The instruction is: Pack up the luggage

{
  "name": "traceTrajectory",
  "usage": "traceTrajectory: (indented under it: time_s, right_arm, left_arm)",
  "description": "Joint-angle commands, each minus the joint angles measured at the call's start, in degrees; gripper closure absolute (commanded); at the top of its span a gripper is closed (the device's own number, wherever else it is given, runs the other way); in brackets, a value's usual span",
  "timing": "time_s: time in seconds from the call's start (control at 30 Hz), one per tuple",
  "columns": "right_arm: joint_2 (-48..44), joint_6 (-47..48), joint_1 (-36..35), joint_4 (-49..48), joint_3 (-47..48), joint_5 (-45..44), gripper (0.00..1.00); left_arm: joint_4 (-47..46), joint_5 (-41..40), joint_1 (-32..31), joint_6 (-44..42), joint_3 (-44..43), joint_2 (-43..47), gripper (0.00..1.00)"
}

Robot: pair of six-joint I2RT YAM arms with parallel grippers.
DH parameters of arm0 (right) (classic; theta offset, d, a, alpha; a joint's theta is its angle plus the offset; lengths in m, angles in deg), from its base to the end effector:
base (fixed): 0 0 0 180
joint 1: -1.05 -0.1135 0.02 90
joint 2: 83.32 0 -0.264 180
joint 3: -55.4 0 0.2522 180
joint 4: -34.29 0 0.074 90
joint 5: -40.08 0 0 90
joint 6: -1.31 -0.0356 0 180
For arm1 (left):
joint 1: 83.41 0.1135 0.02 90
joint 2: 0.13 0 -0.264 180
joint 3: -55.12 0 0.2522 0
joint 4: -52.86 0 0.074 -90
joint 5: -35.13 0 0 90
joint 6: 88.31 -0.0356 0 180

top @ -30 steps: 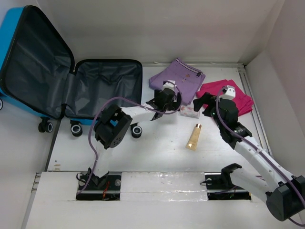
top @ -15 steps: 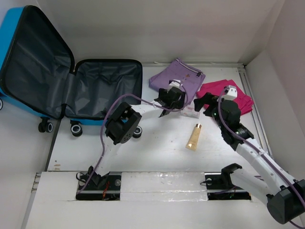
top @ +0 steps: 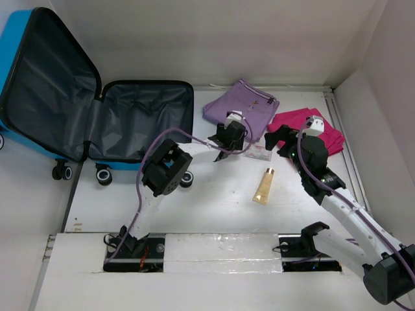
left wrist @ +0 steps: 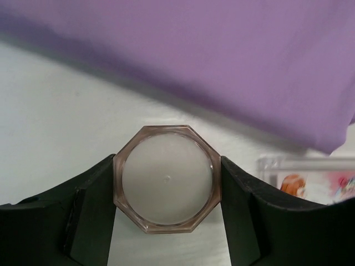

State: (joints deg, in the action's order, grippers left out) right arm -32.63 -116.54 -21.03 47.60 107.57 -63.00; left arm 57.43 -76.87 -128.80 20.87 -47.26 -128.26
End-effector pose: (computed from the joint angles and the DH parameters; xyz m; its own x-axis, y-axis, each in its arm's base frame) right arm 0.1988 0.0719 0.3020 -0.2431 0.3924 -0.8871 -0.0535 0.9077 0.4162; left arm 0.3624 -0.3484 0.1576 -0.4771 0.0499 -0.8774 0.2925 0.9505 -0.1050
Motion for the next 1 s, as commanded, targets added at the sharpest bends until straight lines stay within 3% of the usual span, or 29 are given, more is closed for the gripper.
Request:
traceTrajectory:
  time_s: [0.0,0.17,0.33,0.5,0.63,0.73,0.83,0.97]
  right_arm:
    - [-0.25,0.26,0.38,-2.54,1.31,-0.2,0.0]
    - [-0.25,0.26,0.38,-2.54,1.31,0.86,0.02]
    - [0.28,0.26,-0.15,-2.54,1.31,1.91,0.02]
    - [2.13,0.26,-0.15,-3.16,1.31,3.14,0.02]
    - [4.14,0.26,-0.68,-3.68,1.31,1.31,0.02]
    - [6.43,0.26,-1.2,-3.68,1.31,0.69,0.02]
    - [8.36,-0.27,-2.6,-3.68,1.31,-2.63,0.02]
    - [8.37,-2.55,-3.23,4.12,0.09,-10.18,0.02]
  left_arm:
    - [-1.09,-1.72,-0.14,0.68,4.5,8.04,0.6]
    - [-2.32,-4.62,0.39,0.68,7.93,20.18,0.59]
    - [-5.14,-10.68,6.6,0.68,13.46,31.44,0.55]
    - [0.31,-15.08,18.03,8.31,15.22,30.67,0.51]
    - [-2.4,-14.31,25.86,16.58,22.51,30.14,0.46]
    - [-2.86,-10.78,31.58,22.46,26.65,29.44,0.28]
    - [-1.44,-9.03,33.43,25.99,27.35,29.78,0.0]
    - [-6.34,-6.92,31.59,25.3,31.65,37.85,0.0]
